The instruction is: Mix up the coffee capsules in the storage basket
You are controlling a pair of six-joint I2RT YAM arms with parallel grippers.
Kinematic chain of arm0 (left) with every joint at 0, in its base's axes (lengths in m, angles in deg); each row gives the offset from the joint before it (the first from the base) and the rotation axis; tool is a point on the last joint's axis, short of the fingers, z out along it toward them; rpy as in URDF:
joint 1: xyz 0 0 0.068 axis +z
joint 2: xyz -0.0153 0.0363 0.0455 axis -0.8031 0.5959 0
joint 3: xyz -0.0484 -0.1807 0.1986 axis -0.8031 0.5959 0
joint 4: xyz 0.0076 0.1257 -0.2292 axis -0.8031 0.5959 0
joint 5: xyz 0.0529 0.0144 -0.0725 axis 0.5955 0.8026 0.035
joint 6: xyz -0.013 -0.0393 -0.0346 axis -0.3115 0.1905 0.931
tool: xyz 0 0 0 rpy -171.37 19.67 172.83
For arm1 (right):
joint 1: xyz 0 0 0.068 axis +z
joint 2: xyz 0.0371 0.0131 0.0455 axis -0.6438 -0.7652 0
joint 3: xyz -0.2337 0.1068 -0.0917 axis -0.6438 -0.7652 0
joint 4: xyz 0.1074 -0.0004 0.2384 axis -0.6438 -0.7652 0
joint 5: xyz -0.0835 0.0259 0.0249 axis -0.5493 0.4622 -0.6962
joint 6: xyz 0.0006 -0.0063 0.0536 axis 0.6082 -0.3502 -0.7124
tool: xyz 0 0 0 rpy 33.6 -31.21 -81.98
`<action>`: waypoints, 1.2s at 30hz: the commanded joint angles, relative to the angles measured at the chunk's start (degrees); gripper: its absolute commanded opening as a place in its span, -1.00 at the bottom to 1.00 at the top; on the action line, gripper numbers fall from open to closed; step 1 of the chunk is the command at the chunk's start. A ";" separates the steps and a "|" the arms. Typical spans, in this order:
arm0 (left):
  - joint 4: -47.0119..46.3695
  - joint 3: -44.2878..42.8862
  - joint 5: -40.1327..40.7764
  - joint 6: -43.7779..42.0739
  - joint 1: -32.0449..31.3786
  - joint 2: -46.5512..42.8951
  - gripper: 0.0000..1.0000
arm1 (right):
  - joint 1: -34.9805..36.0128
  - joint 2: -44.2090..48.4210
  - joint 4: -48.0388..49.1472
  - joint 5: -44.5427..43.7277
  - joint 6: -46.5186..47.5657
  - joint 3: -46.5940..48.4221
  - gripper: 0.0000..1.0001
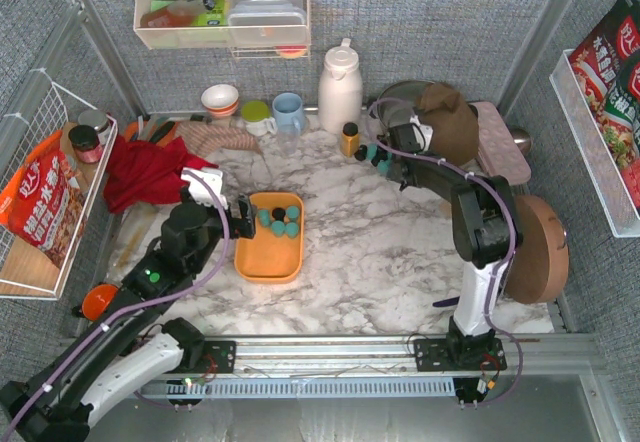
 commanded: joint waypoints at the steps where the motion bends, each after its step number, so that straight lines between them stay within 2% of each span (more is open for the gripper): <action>1: -1.81 -0.01 0.58 -1.37 0.01 -0.91 0.98 | -1.73 -4.10 -2.90 6.95 -1.60 3.91 0.09; 12: -1.39 -0.19 0.14 -1.77 0.03 -0.87 0.98 | -2.53 -8.23 -3.68 8.60 -0.79 7.11 0.09; 24: -1.04 -0.17 -0.42 -1.34 0.07 -0.47 0.98 | -3.18 -9.34 -4.08 4.08 -4.55 9.01 -0.02; 32: -0.87 -0.34 -1.08 -1.24 0.05 -0.08 0.98 | -3.69 -10.21 -5.06 3.08 -6.68 10.31 0.02; 36: -0.74 -0.26 -1.21 -1.24 0.07 0.01 0.98 | -3.89 -10.57 -5.40 3.24 -6.94 10.84 -0.13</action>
